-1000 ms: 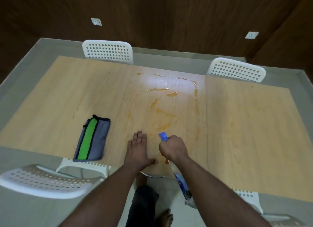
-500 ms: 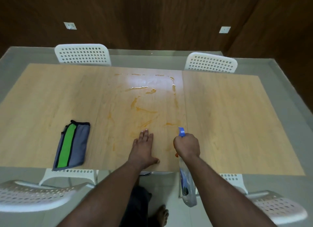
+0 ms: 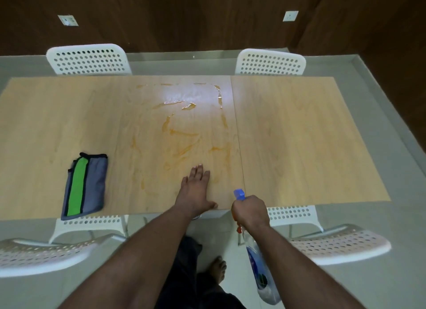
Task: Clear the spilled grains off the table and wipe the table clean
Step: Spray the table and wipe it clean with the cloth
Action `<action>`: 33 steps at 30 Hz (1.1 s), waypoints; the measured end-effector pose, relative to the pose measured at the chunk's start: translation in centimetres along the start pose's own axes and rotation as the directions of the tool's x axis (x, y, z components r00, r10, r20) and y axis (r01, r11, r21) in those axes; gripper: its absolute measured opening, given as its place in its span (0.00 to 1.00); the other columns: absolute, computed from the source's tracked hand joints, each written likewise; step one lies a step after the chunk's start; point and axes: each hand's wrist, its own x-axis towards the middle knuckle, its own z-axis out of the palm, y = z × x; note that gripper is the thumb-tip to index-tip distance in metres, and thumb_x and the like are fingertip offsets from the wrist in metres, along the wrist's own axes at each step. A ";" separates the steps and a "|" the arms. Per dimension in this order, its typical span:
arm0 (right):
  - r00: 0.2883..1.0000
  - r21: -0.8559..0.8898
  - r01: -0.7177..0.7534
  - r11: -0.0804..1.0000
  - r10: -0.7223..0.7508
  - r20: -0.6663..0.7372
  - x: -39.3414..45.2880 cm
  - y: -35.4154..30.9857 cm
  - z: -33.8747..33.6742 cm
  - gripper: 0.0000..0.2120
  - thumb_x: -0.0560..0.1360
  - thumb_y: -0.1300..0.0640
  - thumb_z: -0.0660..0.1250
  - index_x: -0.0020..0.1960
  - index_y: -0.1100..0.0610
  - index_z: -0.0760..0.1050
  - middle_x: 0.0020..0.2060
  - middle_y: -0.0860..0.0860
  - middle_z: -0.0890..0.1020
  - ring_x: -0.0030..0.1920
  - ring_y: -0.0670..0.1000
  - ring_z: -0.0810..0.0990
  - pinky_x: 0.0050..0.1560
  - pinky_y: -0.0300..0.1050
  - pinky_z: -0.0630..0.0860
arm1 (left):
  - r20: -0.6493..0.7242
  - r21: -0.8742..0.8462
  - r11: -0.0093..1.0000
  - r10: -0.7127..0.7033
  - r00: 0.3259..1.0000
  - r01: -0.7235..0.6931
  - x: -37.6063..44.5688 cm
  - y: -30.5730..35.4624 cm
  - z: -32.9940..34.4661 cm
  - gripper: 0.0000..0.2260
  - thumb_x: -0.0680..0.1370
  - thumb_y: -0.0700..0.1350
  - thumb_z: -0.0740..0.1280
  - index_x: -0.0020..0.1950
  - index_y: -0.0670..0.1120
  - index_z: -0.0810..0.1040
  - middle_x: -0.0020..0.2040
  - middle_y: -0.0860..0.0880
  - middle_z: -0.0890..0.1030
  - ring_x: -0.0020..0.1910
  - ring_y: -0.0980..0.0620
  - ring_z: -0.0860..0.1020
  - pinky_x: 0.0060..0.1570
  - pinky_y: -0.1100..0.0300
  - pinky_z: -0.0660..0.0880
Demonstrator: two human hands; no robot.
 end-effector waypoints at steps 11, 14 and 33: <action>0.941 0.147 0.315 0.938 -0.329 0.080 -1.3 -4.7 1.5 0.04 0.68 0.65 0.65 0.40 0.66 0.76 0.33 0.59 0.82 0.28 0.55 0.84 0.29 0.46 0.79 | -0.031 -0.050 0.994 -0.098 0.995 0.097 -2.1 -3.6 -1.4 0.48 0.78 0.62 0.72 0.86 0.48 0.47 0.87 0.46 0.41 0.85 0.45 0.43 0.82 0.44 0.53; 0.882 0.245 0.429 0.870 -0.461 0.094 -1.9 -9.3 2.6 0.03 0.67 0.66 0.65 0.38 0.64 0.77 0.31 0.57 0.82 0.27 0.56 0.83 0.34 0.59 0.85 | -0.076 -0.060 0.986 -0.157 0.985 0.153 -2.8 -6.8 -3.4 0.47 0.78 0.61 0.72 0.86 0.48 0.48 0.87 0.46 0.42 0.85 0.45 0.44 0.82 0.45 0.54; 0.465 0.440 0.787 0.432 -0.885 0.038 -2.9 -36.2 15.7 0.12 0.69 0.73 0.66 0.49 0.63 0.79 0.39 0.61 0.83 0.41 0.61 0.84 0.41 0.52 0.84 | -0.170 -0.222 0.883 -0.453 0.875 0.413 -4.6 -30.8 -11.5 0.38 0.80 0.53 0.72 0.86 0.49 0.57 0.86 0.48 0.54 0.85 0.49 0.54 0.80 0.55 0.58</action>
